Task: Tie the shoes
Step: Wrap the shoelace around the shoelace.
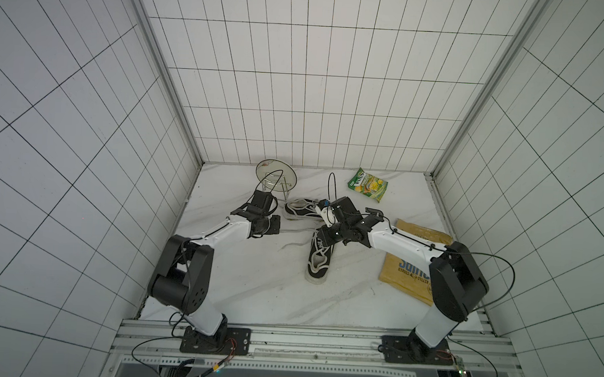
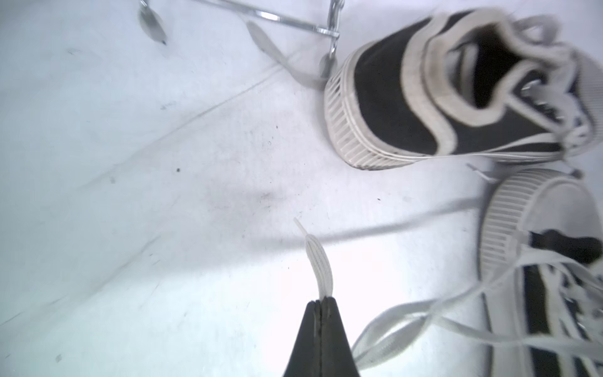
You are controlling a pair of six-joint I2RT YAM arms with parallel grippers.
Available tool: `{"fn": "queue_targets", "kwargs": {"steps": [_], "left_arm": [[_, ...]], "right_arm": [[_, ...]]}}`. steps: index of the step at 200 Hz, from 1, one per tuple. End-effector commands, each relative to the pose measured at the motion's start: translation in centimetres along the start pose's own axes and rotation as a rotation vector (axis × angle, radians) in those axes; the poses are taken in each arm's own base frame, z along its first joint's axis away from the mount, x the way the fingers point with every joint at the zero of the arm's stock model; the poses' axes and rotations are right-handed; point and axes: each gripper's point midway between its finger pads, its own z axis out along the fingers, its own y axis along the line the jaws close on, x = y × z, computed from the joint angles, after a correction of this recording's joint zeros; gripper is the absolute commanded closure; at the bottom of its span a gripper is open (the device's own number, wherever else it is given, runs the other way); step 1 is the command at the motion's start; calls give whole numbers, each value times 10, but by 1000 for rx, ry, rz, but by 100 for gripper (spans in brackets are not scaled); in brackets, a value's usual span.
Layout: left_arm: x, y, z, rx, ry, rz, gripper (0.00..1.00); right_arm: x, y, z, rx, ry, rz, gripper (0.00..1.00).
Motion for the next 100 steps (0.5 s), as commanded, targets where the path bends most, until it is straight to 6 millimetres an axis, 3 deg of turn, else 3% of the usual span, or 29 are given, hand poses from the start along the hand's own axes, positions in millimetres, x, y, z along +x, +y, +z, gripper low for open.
{"fn": "queue_targets", "kwargs": {"steps": [1,17,57,74,100], "left_arm": [[11,-24,-29,114,-8,67,100],[22,-57,-53,233,-12,198,100],[89,-188,-114,638,-14,737,100],[108,-223,-117,755,40,807,100],[124,-261,-102,850,150,857,100]], "right_arm": [[-5,-2,-3,-56,-22,53,100],[-7,-4,-2,-89,-23,78,100],[-12,-6,5,-190,-15,124,100],[-16,-7,6,-212,-25,129,100],[-19,-10,6,-235,-35,139,100]]}}
